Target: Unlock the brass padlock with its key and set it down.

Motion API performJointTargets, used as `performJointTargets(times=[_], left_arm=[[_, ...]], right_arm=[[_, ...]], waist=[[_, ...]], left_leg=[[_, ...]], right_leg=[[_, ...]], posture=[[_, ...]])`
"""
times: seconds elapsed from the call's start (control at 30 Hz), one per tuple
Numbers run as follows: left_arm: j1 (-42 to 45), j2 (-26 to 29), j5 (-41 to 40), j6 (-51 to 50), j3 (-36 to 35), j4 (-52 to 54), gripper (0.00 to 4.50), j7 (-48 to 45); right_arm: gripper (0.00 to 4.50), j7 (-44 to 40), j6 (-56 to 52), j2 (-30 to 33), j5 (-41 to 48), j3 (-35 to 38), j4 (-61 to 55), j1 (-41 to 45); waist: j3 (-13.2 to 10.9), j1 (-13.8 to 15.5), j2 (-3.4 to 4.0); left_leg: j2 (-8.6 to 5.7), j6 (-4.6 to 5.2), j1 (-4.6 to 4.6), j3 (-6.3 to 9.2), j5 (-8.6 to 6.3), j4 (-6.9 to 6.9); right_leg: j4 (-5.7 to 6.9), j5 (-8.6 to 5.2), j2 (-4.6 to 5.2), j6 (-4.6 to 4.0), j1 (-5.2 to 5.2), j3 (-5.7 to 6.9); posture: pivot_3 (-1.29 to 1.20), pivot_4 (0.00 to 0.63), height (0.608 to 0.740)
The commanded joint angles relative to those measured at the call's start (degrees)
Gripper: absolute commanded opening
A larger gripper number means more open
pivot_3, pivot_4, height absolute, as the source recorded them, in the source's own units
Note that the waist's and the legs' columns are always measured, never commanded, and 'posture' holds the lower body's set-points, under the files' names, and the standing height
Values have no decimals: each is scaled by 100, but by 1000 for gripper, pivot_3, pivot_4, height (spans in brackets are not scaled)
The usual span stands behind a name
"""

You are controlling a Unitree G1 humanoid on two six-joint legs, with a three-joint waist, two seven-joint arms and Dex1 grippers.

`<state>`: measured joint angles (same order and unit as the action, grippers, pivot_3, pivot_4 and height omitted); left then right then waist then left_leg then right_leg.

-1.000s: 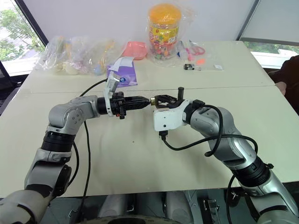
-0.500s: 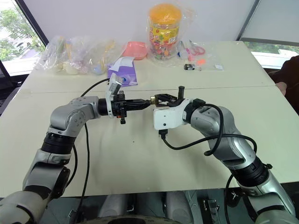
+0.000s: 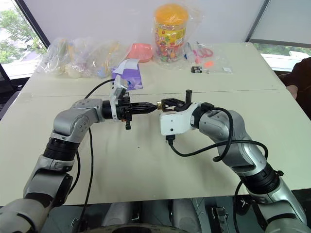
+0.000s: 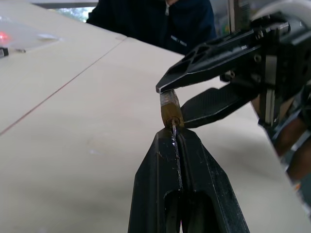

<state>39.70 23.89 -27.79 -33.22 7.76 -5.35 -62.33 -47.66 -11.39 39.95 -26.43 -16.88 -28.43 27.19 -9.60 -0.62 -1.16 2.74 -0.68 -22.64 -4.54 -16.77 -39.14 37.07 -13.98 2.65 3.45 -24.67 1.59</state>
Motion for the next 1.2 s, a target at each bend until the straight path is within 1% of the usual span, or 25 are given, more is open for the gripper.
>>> performJointTargets(times=[0.03, 0.23, 0.4, 0.43, 0.5, 0.57, 0.6, 0.67, 0.83, 0.87, 0.93, 1.0, 1.03, 1.07, 1.17, 1.2], left_arm=[[131, 85, 326, 710, 153, 187, 7, -243], [-25, 118, 884, 1878, 408, 167, 7, -472], [-33, 115, 1496, 3447, 552, -44, 7, -581], [-11, 138, 1700, 3978, 606, -160, 7, -594], [41, 137, 1936, 4712, 655, -370, 7, -603], [71, 85, 1912, 4871, 631, -507, 7, -632], [67, 44, 1774, 4557, 577, -520, 7, -620], [50, -16, 1374, 3457, 437, -461, 7, -568], [48, 168, 433, 749, 239, -234, 7, -623], [127, 168, 18, -101, 71, -259, 7, -541], [321, 150, -561, -1360, -250, -477, 7, -380], [474, 152, -895, -2162, -456, -650, 7, -269], [567, 167, -1160, -2659, -626, -820, 572, -282], [618, 162, -1297, -2932, -745, -930, 937, -242], [667, 101, -1448, -3259, -954, -1051, 2258, -100], [679, 68, -1490, -3333, -1027, -1068, 2550, -42]], right_arm=[[641, -103, 80, 27, 75, 98, -277, 23], [641, -234, 59, 17, 123, 130, -249, 48], [641, -322, 23, -4, 192, 149, -205, 80], [641, -331, 33, -5, 195, 151, -187, 98], [641, -344, 42, -1, 211, 164, -154, 122], [641, -347, 52, 6, 219, 172, -122, 141], [641, -347, 55, 9, 222, 174, -111, 150], [641, -348, 54, 12, 227, 179, -99, 166], [641, -369, 67, 25, 233, 200, -81, 198], [641, -372, 67, 28, 233, 208, -89, 193], [641, -380, 68, 33, 228, 215, -101, 190], [641, -384, 69, 35, 224, 215, -106, 189], [641, -387, 69, 35, 223, 212, -108, 195], [641, -390, 70, 36, 221, 210, -109, 200], [641, -395, 70, 37, 217, 206, -109, 211], [641, -397, 73, 40, 214, 204, -112, 210]], waist=[[0, 0, 0], [0, 1, 0], [0, 4, 0], [0, 5, 0], [0, 6, 0], [0, 6, 0], [0, 6, 0], [0, 5, 0], [0, -10, 0], [0, -15, 0], [0, -14, 0], [0, -15, -1], [0, -16, -1], [-1, -20, -1], [-1, -16, -1], [-1, -15, -1]], left_leg=[[0, 0, 0, 0, 0, 0], [0, 0, 0, -1, 0, 0], [0, 0, 0, -1, 0, 0], [0, 0, 0, -1, 0, 0], [0, 0, 0, -2, 0, 0], [0, 0, 0, -3, 0, 0], [0, 0, -1, -3, 0, 0], [0, 0, 0, -3, 0, 0], [1, 1, -1, 0, 0, 0], [1, 1, -1, 0, 0, 0], [2, 1, -1, 3, 0, 0], [2, 1, 1, 4, 0, 0], [2, 1, 1, 5, 0, 0], [1, 1, 1, 5, 0, 0], [1, 1, 1, 5, 0, 0], [1, 1, 0, 5, 0, 0]], right_leg=[[0, -1, 0, -1, 0, 0], [0, -6, 0, -10, 0, 0], [-1, -6, 0, -10, 0, 0], [-1, -6, 0, -10, 0, 0], [-1, -5, 1, -10, 0, 0], [-1, -5, 1, -10, 0, 0], [-1, -5, 1, -10, 0, 1], [-1, -5, 1, -9, 0, 0], [0, 3, -1, 7, 0, 1], [0, 3, -3, 9, 0, 1], [2, 3, -5, 10, -1, 1], [4, 3, -4, 11, -1, 2], [4, 3, -4, 11, 0, 2], [4, 3, -4, 11, 0, 1], [4, 1, -4, 13, 0, 2], [3, 1, -3, 13, 0, 2]], posture=[[0, 150, 740], [0, 150, 740], [0, 150, 740], [0, 150, 740], [0, 150, 740], [0, 150, 740], [0, 150, 740], [0, 150, 740], [0, 150, 740], [0, 150, 740], [0, 150, 740], [0, 150, 740], [0, 150, 740], [0, 150, 740], [0, 150, 740], [0, 150, 740]])
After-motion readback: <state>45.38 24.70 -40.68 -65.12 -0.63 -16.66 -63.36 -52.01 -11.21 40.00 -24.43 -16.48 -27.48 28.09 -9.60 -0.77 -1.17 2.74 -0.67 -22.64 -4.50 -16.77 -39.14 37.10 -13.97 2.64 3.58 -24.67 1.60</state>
